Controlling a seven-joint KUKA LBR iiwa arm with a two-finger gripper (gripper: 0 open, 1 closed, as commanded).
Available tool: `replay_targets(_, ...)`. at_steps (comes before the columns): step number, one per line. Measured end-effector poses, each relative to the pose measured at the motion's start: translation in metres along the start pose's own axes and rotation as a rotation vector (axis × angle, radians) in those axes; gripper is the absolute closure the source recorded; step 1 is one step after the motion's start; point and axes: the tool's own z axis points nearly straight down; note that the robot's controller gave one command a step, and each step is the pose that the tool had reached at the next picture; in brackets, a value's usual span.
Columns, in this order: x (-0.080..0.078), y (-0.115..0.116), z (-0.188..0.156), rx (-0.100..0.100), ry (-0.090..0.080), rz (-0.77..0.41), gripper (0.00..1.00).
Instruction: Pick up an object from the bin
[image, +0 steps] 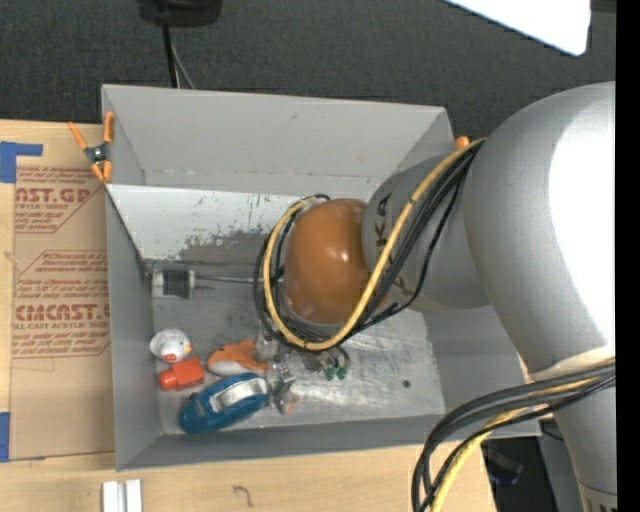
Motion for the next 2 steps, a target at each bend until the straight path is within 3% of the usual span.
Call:
replay_targets(1, -0.0330, 0.0063, -0.1590, -0.005, -0.020, -0.299, 1.00)
replay_targets(2, -0.0338, 0.0062, -0.1605, -0.004, -0.023, -0.299, 1.00)
